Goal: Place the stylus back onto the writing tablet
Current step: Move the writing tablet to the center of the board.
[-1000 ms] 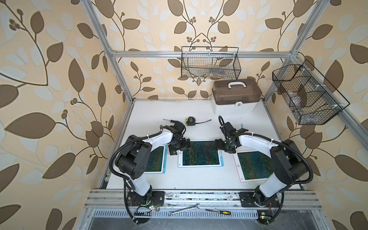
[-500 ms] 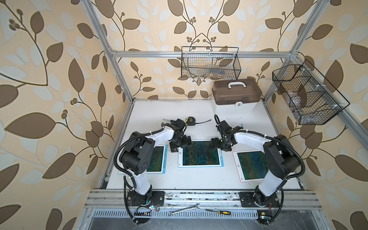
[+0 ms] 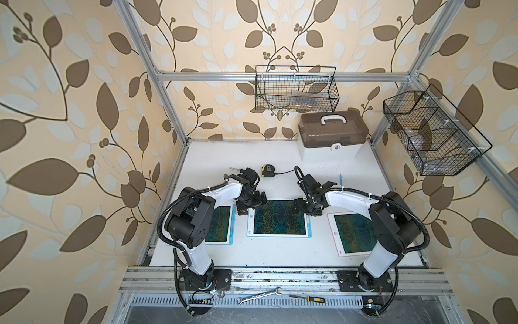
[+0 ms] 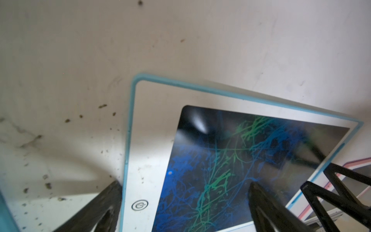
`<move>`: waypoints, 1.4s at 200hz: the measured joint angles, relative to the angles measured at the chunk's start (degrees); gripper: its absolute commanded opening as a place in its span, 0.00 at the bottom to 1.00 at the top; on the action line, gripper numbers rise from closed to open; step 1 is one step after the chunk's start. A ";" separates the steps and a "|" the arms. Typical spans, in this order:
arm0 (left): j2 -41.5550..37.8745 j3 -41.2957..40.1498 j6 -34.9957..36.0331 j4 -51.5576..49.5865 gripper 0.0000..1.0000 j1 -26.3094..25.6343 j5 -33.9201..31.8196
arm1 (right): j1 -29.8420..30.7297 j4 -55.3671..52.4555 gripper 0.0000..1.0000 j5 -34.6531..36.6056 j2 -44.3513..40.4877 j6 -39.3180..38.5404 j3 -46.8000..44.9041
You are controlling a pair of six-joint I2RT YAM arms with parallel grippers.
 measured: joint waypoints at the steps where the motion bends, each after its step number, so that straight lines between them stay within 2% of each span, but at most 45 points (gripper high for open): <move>1: -0.13 -0.13 0.00 0.07 0.99 0.00 0.02 | 0.04 0.04 0.83 0.00 -0.09 0.00 -0.11; 59: -3.69 -4.42 -1.03 1.31 0.99 -0.11 1.05 | 0.92 0.96 0.82 -1.53 -3.10 0.83 -3.65; 153: -4.00 -4.76 -1.73 1.03 0.99 -0.11 1.55 | -0.68 0.94 0.83 -3.28 -3.34 0.79 -3.85; 212: -4.00 -1.46 -1.22 -3.34 0.99 -0.13 1.33 | -4.17 -2.91 0.83 -2.99 -3.41 -0.57 -2.16; 280: -4.00 1.53 -0.87 -4.28 0.99 -0.13 0.24 | -12.37 -9.27 0.83 -1.27 -6.82 -5.16 3.78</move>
